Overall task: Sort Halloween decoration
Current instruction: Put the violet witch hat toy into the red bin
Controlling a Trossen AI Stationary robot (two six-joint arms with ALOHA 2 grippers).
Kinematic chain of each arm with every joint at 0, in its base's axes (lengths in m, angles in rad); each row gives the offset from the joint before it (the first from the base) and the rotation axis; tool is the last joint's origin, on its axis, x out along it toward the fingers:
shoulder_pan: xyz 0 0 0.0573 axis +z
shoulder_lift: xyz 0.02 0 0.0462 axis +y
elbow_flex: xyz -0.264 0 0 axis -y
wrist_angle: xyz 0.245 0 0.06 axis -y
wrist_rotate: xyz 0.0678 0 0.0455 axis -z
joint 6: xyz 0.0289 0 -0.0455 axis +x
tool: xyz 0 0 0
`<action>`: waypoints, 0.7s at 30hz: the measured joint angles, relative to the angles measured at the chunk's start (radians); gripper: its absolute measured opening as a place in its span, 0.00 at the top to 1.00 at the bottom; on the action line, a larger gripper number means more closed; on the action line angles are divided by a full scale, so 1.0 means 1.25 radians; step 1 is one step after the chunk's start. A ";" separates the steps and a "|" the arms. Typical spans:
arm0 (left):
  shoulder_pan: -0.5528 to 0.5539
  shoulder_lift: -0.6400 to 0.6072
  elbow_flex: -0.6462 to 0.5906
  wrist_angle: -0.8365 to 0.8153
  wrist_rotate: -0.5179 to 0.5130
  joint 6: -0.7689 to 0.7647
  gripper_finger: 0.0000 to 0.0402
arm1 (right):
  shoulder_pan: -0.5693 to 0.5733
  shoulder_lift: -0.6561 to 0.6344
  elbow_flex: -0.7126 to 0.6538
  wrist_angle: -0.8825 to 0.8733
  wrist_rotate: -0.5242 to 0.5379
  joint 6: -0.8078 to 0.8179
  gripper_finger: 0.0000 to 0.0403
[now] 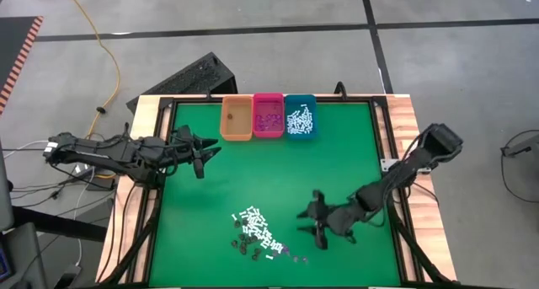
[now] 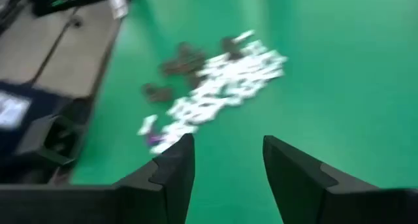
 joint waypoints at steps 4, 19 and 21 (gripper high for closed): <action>0.000 -0.001 0.000 -0.008 0.000 0.000 0.64 | 0.041 0.083 0.088 -0.014 -0.077 0.004 0.48; 0.000 -0.001 0.000 -0.029 -0.006 -0.015 0.64 | 0.126 0.287 0.325 -0.418 -0.204 0.003 0.49; 0.000 -0.002 0.000 -0.031 -0.006 -0.021 0.64 | 0.125 0.308 0.339 -0.415 -0.206 -0.013 0.50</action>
